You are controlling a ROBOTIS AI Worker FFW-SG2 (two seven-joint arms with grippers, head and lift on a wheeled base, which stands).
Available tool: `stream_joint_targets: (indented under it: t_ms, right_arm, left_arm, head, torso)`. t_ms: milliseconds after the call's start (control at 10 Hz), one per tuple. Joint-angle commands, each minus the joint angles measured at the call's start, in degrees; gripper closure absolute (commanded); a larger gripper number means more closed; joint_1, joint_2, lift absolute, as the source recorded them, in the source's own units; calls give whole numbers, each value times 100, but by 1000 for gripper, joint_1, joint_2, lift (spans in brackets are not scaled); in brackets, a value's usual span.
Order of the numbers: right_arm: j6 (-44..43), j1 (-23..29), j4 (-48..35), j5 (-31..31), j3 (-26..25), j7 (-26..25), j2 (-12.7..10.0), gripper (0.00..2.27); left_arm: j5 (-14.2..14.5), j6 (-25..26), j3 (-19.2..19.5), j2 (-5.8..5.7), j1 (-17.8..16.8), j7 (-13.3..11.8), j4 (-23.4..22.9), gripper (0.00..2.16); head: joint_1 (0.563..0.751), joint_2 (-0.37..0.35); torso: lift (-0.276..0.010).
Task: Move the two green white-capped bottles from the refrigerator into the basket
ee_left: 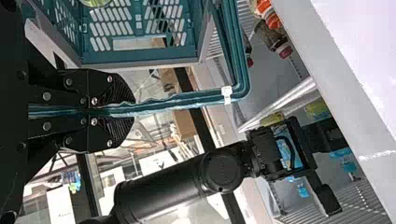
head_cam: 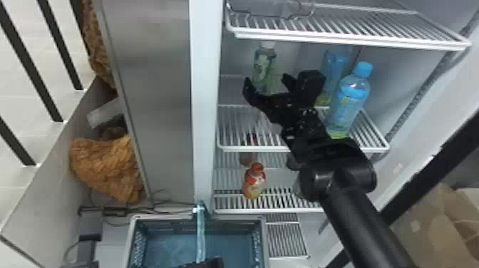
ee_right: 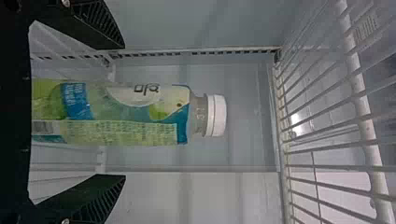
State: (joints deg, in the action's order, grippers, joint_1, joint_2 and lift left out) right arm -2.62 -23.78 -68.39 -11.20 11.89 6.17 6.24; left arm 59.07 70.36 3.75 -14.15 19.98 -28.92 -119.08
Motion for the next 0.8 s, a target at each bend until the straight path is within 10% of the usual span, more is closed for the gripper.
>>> stream_joint_targets:
  t_ms: [0,700]
  right_arm:
    - [8,-196,223,0,80,-11,9,91]
    - [-20,-379,462,0,308,-160,18,1015]
  left_arm:
    - [0,-5,2,0,-16,0,18,1202]
    - [23,-5,-9,0,-30,0,18,1202]
  head:
    - [695,-133]
    - [695,-117]
  torso:
    - [-4]
    - [-4]
